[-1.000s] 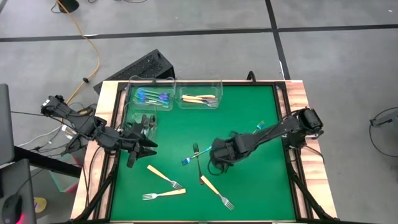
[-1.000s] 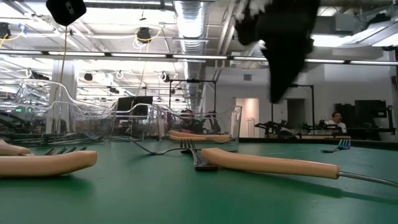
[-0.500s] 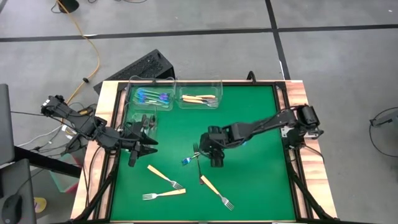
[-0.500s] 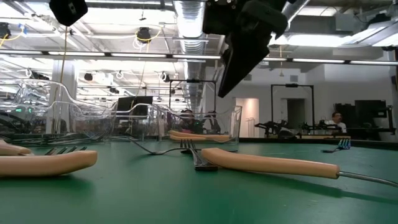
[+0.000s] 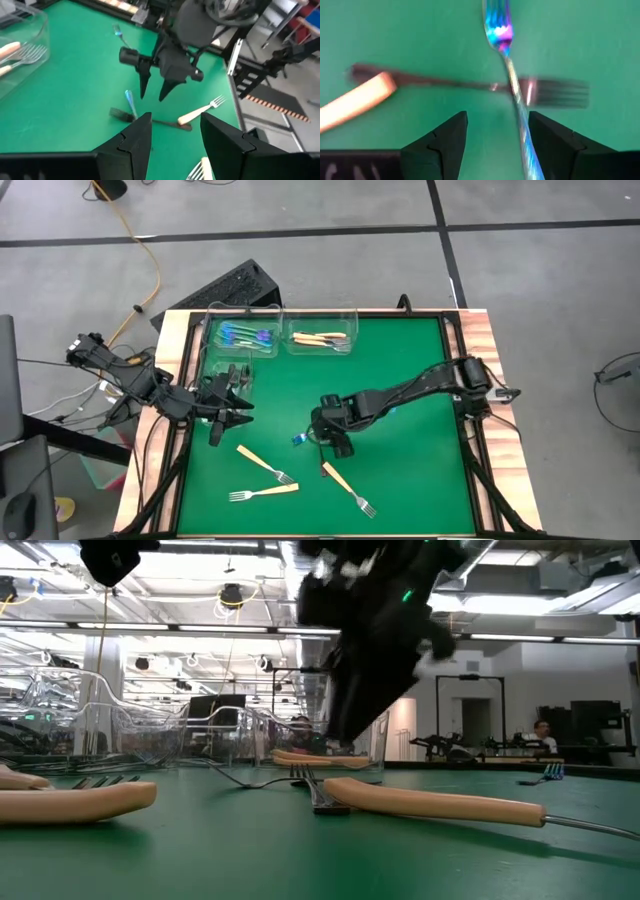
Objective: Sort silverware by color (type)
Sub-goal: Put the iridescent fork into the top left transparent bin
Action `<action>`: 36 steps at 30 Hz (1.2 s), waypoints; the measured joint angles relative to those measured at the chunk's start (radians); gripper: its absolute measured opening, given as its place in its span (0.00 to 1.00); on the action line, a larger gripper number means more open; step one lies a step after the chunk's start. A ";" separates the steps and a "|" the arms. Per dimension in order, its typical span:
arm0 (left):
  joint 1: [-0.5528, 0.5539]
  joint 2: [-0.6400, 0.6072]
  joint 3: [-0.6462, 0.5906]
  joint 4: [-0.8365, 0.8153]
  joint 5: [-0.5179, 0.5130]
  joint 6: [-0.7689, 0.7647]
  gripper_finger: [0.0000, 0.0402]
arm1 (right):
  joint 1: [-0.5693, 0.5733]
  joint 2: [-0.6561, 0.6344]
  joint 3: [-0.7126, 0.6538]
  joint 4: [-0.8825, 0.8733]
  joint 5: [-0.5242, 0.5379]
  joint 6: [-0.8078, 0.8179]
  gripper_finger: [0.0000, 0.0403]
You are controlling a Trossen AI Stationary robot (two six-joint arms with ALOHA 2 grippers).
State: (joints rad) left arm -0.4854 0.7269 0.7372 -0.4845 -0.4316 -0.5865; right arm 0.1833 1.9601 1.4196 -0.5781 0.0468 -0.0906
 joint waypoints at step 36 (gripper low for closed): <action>0.000 -0.001 0.000 -0.021 -0.003 -0.024 0.38 | -0.066 0.200 0.126 -0.204 0.002 0.355 0.02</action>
State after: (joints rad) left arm -0.4854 0.7261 0.7372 -0.5059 -0.4344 -0.6106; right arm 0.1173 2.1601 1.5456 -0.7822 0.0489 0.2642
